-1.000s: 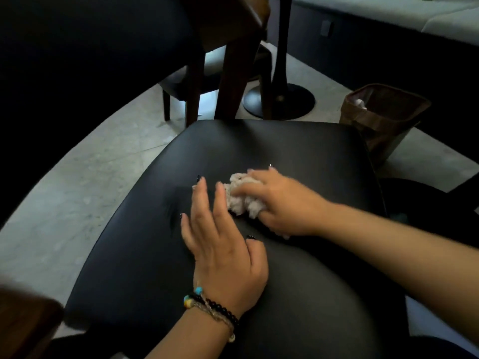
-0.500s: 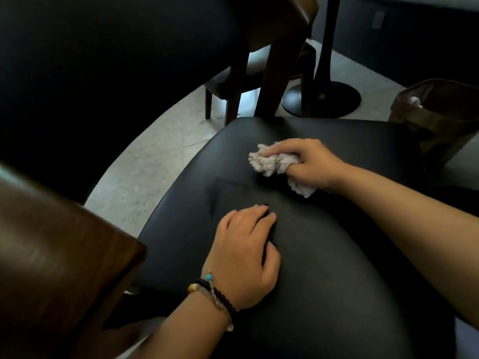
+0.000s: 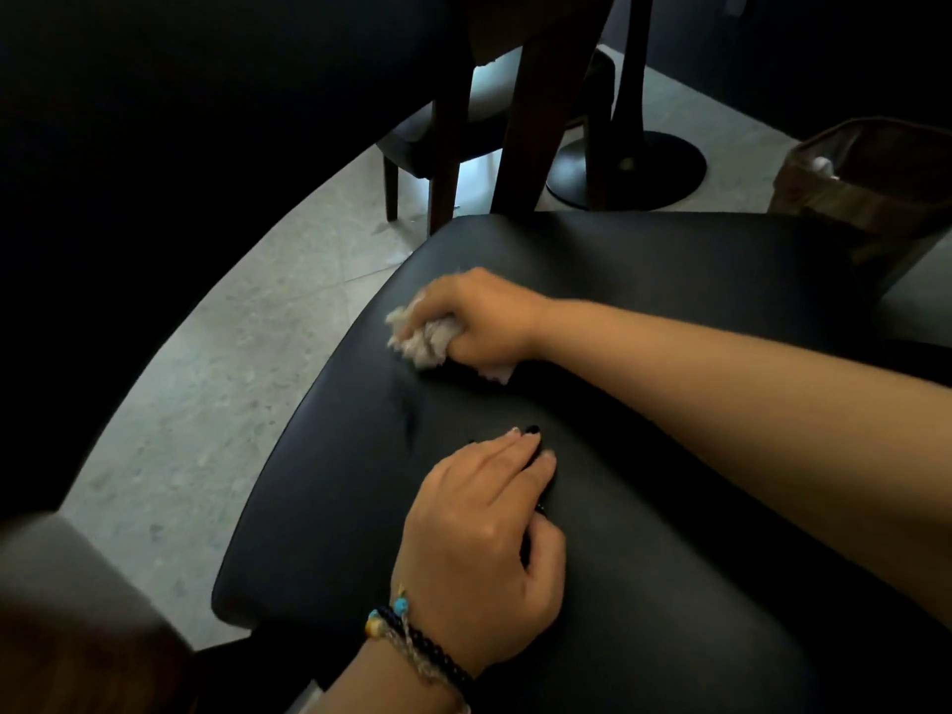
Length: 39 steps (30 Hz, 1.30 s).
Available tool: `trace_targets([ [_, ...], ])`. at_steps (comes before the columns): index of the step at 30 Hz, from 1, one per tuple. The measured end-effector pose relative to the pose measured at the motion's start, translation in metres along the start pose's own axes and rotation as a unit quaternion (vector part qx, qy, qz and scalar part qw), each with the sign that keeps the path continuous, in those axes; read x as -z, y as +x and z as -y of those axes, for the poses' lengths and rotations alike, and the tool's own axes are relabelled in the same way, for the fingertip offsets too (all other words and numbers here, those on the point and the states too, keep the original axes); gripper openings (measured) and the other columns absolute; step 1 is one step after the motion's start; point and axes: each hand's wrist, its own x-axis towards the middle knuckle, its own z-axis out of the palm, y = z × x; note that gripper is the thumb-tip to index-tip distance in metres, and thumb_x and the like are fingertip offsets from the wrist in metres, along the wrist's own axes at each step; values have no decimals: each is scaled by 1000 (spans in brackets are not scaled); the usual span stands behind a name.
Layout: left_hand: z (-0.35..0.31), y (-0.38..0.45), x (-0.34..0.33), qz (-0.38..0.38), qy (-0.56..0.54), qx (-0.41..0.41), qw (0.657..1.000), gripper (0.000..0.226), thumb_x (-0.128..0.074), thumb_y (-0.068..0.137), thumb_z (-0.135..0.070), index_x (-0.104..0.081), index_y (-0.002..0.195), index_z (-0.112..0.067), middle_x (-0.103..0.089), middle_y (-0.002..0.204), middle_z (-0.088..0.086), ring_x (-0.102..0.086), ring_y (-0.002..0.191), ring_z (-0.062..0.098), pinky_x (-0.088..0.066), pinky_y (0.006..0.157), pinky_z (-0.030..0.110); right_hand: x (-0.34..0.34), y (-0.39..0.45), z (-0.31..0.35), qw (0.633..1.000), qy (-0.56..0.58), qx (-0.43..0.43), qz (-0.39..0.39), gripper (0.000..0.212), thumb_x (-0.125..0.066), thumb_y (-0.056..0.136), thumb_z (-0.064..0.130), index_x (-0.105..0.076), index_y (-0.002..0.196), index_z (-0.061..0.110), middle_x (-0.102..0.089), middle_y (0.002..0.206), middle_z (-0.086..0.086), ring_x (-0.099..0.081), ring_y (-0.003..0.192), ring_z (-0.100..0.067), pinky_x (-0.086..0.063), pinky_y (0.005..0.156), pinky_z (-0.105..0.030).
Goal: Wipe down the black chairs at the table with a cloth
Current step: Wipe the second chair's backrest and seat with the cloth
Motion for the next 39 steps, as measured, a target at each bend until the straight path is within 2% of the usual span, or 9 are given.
trace_targets([
  [4,1,1,0,-2,3,3,1000,41,-52,73,-17,-75,107,-11,-69,118,2,-62,115,12,-51,95,38,-21,-13,24,988,17,133,80,51,-56,73,4,-69,120,21,-62,128,-5,-57,120,-25,-39,105,-41],
  [7,1,1,0,-6,14,14,1000,42,-52,73,-17,-75,108,-12,-68,119,0,-61,117,11,-51,95,38,-1,10,-9,998,-6,43,45,51,-57,78,5,-67,123,27,-60,129,-2,-56,118,-22,-43,102,-38],
  [12,1,0,2,-3,-1,17,1000,43,-51,72,-17,-74,108,-12,-67,121,-1,-59,119,10,-50,97,37,21,29,-70,967,-32,-179,-178,40,-52,83,11,-70,115,26,-65,120,-6,-60,110,-29,-50,90,-34],
  [14,3,3,1,-9,3,15,1000,43,-51,72,-16,-74,107,-11,-67,120,-1,-59,119,10,-49,97,37,16,37,-59,964,-34,-182,-193,38,-52,83,14,-71,112,28,-65,121,-3,-60,111,-27,-49,93,-35],
  [19,3,2,1,-16,5,3,1000,42,-52,70,-18,-75,105,-11,-70,115,0,-63,113,12,-51,95,38,-9,4,7,999,31,15,4,46,-57,77,5,-71,115,28,-64,123,0,-59,114,-20,-46,98,-35],
  [26,2,4,3,-20,-2,3,1000,41,-53,71,-17,-76,104,-10,-71,113,2,-67,104,15,-53,89,34,-11,-23,35,987,62,97,113,53,-54,68,-7,-76,107,22,-63,129,-2,-57,121,-20,-45,100,-35],
  [31,1,2,3,-31,-2,7,999,42,-51,71,-16,-75,104,-10,-70,115,1,-64,112,13,-54,88,40,26,11,-38,994,12,-93,-51,45,-56,81,-1,-72,115,23,-62,129,-7,-55,122,-23,-43,102,-35],
  [36,1,5,3,-13,-17,13,1000,42,-51,71,-17,-75,105,-11,-69,117,-1,-62,113,12,-54,86,40,62,-13,-112,959,-23,-241,-149,39,-59,82,9,-72,111,30,-65,120,-10,-65,102,-28,-56,86,-40],
  [39,3,6,3,-14,-15,12,1000,42,-52,71,-17,-75,105,-11,-69,116,-1,-62,113,12,-54,86,40,81,-40,-144,904,-42,-357,-229,30,-61,84,13,-73,110,21,-69,111,-15,-65,100,-32,-53,84,-32],
])
